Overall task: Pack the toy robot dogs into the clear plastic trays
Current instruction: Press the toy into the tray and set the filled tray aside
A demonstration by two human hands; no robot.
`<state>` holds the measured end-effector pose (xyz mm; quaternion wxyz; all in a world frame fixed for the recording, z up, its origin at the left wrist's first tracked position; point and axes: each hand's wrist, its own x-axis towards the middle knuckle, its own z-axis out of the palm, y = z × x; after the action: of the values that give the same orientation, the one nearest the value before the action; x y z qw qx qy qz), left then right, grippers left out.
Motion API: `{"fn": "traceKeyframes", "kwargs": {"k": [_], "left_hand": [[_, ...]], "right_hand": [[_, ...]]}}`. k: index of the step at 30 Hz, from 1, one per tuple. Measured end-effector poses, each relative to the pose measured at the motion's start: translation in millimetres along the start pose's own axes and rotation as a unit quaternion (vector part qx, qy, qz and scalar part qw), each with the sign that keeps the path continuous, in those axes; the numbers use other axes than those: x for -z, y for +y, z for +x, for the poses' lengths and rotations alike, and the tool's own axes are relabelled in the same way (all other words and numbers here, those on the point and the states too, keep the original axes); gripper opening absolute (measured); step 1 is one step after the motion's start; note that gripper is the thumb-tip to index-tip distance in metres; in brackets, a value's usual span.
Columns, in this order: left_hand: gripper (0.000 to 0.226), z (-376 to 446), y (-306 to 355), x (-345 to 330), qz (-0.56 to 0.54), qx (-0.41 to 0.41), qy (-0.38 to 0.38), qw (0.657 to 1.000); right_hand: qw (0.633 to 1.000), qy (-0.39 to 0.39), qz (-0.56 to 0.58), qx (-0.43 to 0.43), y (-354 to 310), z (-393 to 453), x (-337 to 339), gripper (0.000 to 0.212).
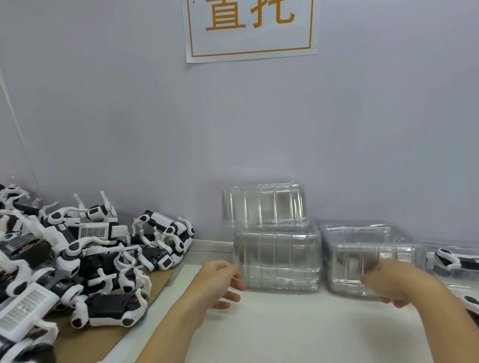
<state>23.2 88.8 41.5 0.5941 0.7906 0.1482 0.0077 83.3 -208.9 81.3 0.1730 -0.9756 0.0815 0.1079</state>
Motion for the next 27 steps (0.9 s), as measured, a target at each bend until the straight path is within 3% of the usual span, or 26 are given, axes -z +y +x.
{"fn": "traceKeyframes", "kwargs": {"k": [5,7,8,10,12,14,20,27], "left_hand": [[0.018,-1,0,-1,0.003,0.001,0.000,1.000],[0.017,-2,0,-1,0.004,0.000,-0.001,1.000],[0.017,-2,0,-1,0.004,0.000,-0.001,1.000],[0.016,-3,1,-2,0.004,-0.001,-0.001,1.000],[0.016,-3,1,-3,0.003,-0.003,-0.002,1.000],[0.016,-4,2,-5,0.004,-0.008,-0.007,1.000],[0.016,-5,2,-6,0.001,-0.022,-0.018,1.000],[0.015,-4,3,-7,-0.012,-0.038,-0.013,0.999]], "right_hand": [[0.984,0.168,0.065,-0.007,0,1,3,0.015],[0.958,0.256,0.125,0.034,-6,3,0,0.002],[0.944,0.277,0.168,0.064,-10,3,-2,0.012],[0.935,0.253,0.209,0.135,-14,3,-8,0.037],[0.952,0.200,0.154,0.173,-15,6,-19,0.060],[0.961,0.168,0.122,0.185,-14,11,-33,0.067],[0.919,0.276,0.218,0.176,-15,20,-42,0.025],[0.893,0.328,0.260,0.169,-12,19,-35,0.024]]}}
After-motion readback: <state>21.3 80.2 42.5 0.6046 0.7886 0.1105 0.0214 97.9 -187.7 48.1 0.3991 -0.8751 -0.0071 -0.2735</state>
